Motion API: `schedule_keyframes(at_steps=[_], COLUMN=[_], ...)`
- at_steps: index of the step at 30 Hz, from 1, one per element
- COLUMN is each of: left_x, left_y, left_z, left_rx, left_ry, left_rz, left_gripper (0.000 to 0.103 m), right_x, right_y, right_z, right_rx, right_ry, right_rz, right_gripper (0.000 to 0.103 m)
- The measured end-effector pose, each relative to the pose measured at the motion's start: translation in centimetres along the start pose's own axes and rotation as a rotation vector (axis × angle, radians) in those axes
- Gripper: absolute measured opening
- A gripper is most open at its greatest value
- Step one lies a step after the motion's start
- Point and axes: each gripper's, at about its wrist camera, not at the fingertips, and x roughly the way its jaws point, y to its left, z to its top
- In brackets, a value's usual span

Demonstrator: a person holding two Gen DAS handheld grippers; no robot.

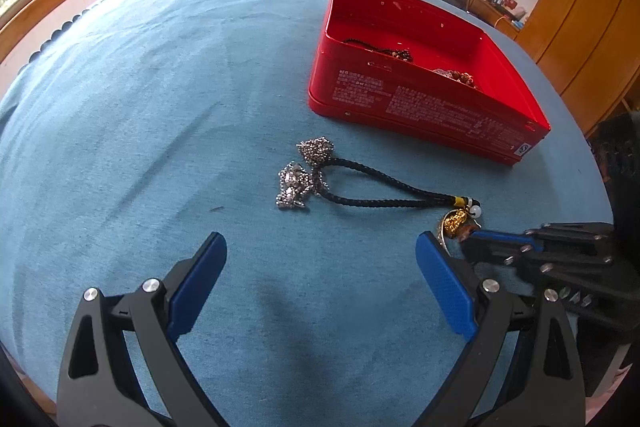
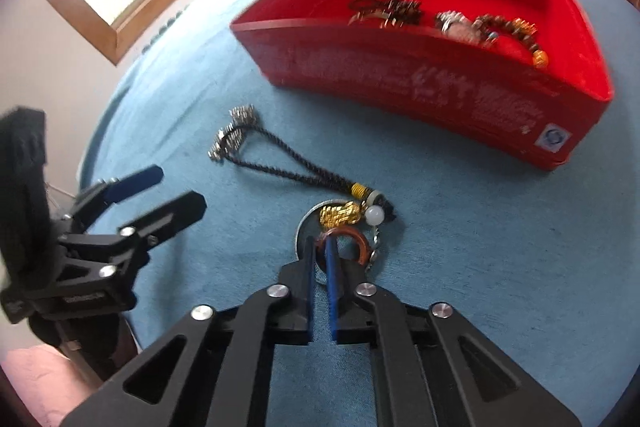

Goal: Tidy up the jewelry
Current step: 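Close the right tool on the red wooden ring and lift it, then grasp the black cord of the pendant with the left tool and lift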

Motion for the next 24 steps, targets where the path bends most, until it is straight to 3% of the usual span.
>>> schedule_keyframes(at_steps=[8, 11, 13, 14, 20, 22, 24], left_x=[0.3, 0.4, 0.6, 0.9, 3.8, 4.2, 4.7], left_y=[-1.3, -2.9, -4.1, -4.7, -6.8, -7.1, -7.6], left_z=[0.1, 0.1, 0.0, -0.1, -0.4, -0.1, 0.2], left_rx=[0.023, 0.074, 0.112, 0.130, 0.169, 0.176, 0.195], left_ry=[0.013, 0.023, 0.035, 0.052, 0.133, 0.126, 0.130], left_rz=[-0.022, -0.036, -0.035, -0.039, -0.020, 0.002, 0.026], left_gripper=[0.095, 0.093, 0.077, 0.074, 0.071, 0.070, 0.063], right_x=[-4.1, -4.8, -4.9, -4.9, -4.8, -4.8, -4.9], right_y=[-2.1, -3.5, -4.6, -5.0, -6.3, -6.5, -6.9], right_z=[-0.7, -1.4, -1.9, -2.2, -3.0, -3.0, -3.2], right_rx=[0.038, 0.073, 0.098, 0.109, 0.131, 0.131, 0.133], right_ry=[-0.091, -0.106, -0.102, -0.098, -0.095, -0.098, -0.099], right_rz=[-0.006, -0.027, -0.039, -0.040, -0.029, -0.024, -0.014], right_gripper=[0.002, 0.002, 0.002, 0.002, 0.002, 0.002, 0.002])
